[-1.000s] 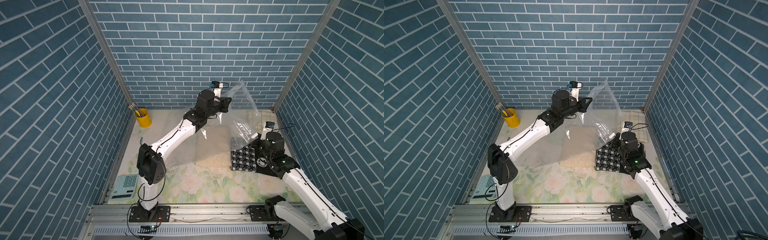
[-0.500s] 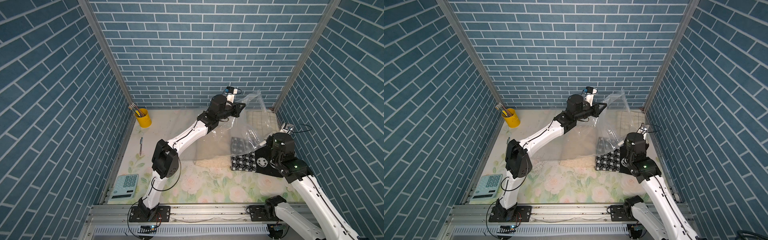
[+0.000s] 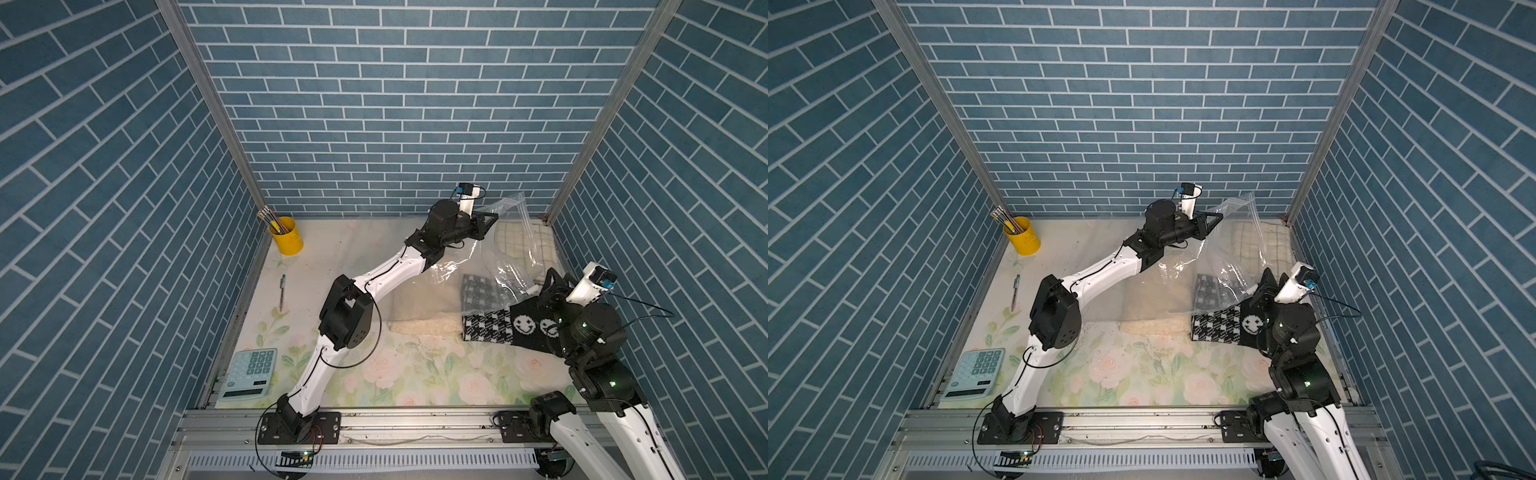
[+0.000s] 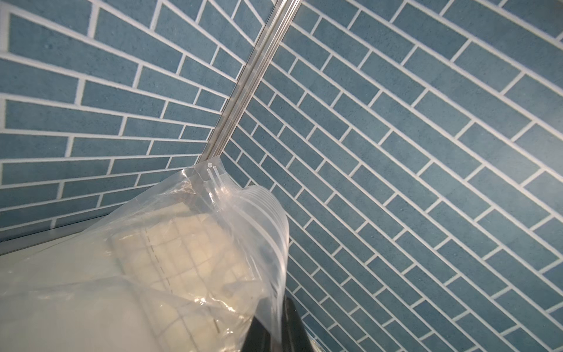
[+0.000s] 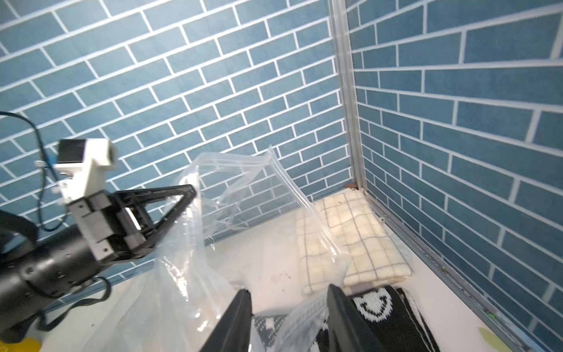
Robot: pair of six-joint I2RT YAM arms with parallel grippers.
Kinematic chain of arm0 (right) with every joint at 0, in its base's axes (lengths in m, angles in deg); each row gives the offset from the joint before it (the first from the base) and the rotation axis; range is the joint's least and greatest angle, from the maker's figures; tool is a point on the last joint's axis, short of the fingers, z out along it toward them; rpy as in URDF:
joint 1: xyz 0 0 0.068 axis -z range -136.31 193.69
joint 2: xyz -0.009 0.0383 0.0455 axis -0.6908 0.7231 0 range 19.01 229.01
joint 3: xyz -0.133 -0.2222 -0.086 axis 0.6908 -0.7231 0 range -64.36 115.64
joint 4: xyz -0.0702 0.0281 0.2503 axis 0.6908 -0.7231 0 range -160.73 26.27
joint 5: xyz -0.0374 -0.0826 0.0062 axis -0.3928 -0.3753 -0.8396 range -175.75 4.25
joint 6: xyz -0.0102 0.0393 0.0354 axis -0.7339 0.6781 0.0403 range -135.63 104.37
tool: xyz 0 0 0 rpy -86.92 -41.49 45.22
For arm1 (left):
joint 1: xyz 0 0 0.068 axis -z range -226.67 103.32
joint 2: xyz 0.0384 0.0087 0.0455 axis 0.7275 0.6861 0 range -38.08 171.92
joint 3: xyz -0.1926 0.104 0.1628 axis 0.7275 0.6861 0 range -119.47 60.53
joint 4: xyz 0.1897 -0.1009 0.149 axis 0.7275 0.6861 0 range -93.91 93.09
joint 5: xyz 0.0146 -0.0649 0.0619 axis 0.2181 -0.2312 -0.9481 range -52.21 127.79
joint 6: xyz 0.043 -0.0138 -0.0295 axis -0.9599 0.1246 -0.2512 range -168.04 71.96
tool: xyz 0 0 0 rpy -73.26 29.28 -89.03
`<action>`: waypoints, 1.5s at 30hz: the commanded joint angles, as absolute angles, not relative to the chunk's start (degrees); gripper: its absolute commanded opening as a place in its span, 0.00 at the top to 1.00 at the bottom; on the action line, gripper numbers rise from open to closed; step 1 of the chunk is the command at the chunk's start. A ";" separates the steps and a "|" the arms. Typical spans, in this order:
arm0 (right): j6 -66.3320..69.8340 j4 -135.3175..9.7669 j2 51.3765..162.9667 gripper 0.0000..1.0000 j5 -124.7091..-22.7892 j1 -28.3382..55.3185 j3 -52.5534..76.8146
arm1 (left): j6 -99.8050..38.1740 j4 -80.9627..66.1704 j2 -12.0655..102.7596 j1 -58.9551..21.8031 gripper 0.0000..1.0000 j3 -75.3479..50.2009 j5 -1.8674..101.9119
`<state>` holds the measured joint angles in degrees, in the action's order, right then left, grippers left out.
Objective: Take the scarf out of the vacuum bag
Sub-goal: Place the vacuum bag at the center of the board, then adjust the vacuum bag at the center of the board.
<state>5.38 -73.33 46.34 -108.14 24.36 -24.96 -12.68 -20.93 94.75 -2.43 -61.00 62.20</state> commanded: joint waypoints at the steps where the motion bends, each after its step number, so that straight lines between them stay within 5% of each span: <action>1: 2.29 -68.75 46.27 0.55 -100.93 24.29 -24.86 | -10.94 -27.22 96.01 -1.96 0.89 -60.62 64.75; 6: 3.52 -66.51 54.75 0.56 -90.18 24.27 -24.00 | -9.51 -29.98 96.82 -1.37 0.82 -58.74 65.53; 13: 6.56 -58.57 66.85 0.57 -73.72 24.20 -24.53 | -9.28 -35.52 94.10 -0.80 0.27 -54.19 67.12; 15: 6.94 -56.79 68.92 0.57 -70.58 24.27 -24.15 | -9.32 -37.25 92.96 -0.72 0.22 -52.81 67.76; 25: 12.02 -44.19 82.55 0.58 -56.50 24.26 -23.71 | -10.49 -40.97 82.38 -0.79 0.09 -47.36 68.28; 34: 9.49 -45.08 101.16 0.59 -65.56 24.77 -18.85 | -28.24 -21.09 62.02 -2.25 0.08 -35.79 48.05; 45: 9.88 -56.82 119.46 0.62 -80.16 29.98 -11.56 | -31.20 -13.38 36.58 -10.95 0.00 -11.49 25.56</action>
<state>9.95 -52.17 117.75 -74.90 29.23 -13.77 -28.51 -17.65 39.89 -10.40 -15.10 33.69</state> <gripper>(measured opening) 0.383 0.999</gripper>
